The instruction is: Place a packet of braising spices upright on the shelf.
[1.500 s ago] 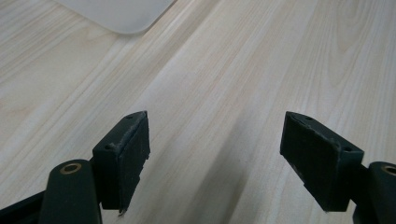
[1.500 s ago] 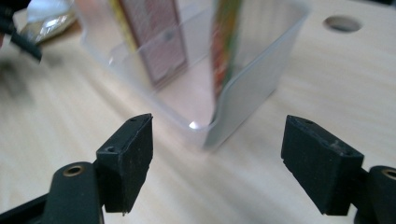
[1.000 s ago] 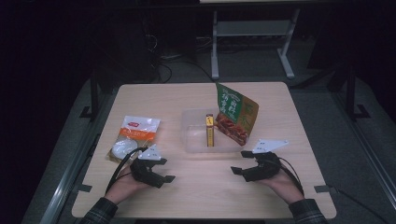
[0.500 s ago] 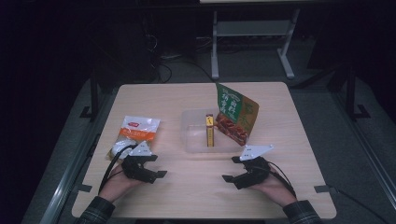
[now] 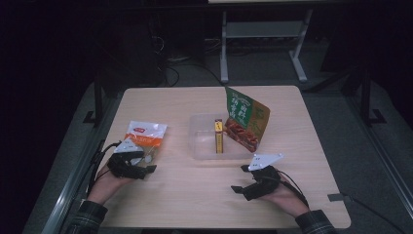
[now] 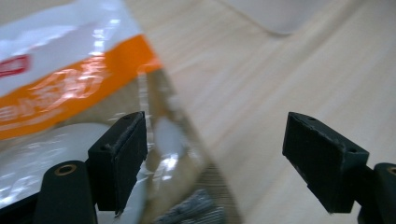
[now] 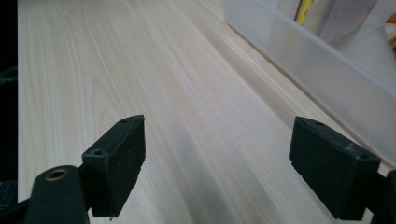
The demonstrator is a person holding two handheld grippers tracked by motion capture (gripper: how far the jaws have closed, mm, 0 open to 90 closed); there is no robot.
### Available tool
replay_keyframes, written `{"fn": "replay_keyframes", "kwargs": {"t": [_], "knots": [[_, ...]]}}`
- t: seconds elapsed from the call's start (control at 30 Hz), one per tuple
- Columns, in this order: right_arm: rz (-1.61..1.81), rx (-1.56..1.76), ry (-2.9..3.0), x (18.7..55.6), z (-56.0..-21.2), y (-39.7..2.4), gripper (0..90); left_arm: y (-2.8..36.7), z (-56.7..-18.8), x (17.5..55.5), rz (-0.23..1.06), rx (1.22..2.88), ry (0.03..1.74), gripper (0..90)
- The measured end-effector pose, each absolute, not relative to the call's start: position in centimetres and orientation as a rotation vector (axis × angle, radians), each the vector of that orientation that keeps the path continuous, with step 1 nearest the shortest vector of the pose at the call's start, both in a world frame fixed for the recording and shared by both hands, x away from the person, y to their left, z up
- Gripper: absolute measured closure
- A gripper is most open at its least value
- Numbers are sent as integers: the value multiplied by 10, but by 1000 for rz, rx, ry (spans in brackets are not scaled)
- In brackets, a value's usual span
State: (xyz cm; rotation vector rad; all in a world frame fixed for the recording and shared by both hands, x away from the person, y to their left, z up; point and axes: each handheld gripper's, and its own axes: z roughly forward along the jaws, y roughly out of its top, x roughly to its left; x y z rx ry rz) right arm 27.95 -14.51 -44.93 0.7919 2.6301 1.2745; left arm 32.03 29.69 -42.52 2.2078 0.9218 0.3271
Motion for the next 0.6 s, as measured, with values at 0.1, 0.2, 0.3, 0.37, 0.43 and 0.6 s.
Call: {"fn": "replay_keyframes", "kwargs": {"t": [0.1, 0.2, 0.3, 0.37, 0.43, 0.6], "knots": [[1273, 774, 2641, 279, -450, -144, 183, 309, -421, 327, 378, 2176, 976, 216], [1267, 761, 2655, 277, -451, -140, 183, 320, -419, 332, 418, 2137, 1045, 216], [1260, 760, 2663, 277, -452, -139, 180, 336, -415, 340, 460, 2084, 1120, 216], [1259, 769, 2668, 278, -453, -138, 178, 344, -415, 346, 479, 2076, 1149, 216], [1248, 761, 2668, 278, -454, -138, 179, 351, -416, 351, 494, 2070, 1175, 216], [1246, 771, 2666, 278, -454, -138, 178, 361, -424, 363, 505, 2070, 1247, 214]]}}
